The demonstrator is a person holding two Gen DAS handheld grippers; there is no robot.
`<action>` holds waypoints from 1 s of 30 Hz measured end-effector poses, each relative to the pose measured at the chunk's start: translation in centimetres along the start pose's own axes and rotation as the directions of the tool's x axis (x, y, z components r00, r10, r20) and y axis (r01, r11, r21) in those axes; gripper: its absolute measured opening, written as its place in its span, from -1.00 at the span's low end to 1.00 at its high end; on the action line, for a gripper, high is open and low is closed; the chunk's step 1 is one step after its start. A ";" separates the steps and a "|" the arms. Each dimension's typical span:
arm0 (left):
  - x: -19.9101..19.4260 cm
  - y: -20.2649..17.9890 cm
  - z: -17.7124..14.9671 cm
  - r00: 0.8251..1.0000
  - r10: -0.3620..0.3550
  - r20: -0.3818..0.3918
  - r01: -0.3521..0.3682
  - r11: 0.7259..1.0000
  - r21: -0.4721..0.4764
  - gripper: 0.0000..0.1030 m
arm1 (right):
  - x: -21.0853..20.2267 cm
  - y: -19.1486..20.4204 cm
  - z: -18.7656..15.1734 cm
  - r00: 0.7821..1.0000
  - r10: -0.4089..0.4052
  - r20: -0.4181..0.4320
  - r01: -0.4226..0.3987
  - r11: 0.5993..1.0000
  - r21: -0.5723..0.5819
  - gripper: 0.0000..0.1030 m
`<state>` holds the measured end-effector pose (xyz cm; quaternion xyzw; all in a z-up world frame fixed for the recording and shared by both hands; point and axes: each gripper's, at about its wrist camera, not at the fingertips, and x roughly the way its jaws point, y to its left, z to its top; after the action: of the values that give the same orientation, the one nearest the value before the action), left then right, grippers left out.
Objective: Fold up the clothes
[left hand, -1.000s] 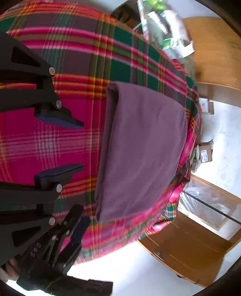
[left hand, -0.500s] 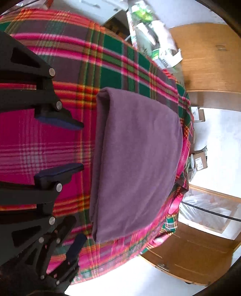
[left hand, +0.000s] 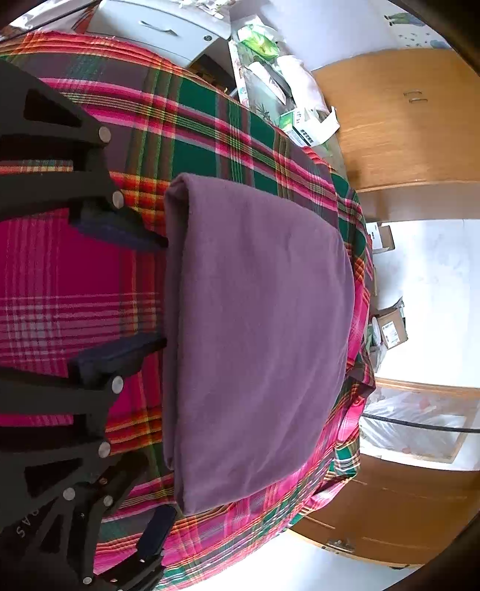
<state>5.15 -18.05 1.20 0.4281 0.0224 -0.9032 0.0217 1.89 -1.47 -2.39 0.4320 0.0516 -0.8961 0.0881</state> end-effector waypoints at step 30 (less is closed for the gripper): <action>0.0 -0.4 -0.3 1.000 0.002 -0.006 -0.002 1.000 0.011 0.10 | 0.2 -0.8 0.1 1.000 -0.001 0.000 0.001 1.000 0.012 0.44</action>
<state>5.35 -17.61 1.06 0.4309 0.0169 -0.9020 0.0201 1.49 -0.77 -2.47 0.4325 0.0466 -0.8964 0.0849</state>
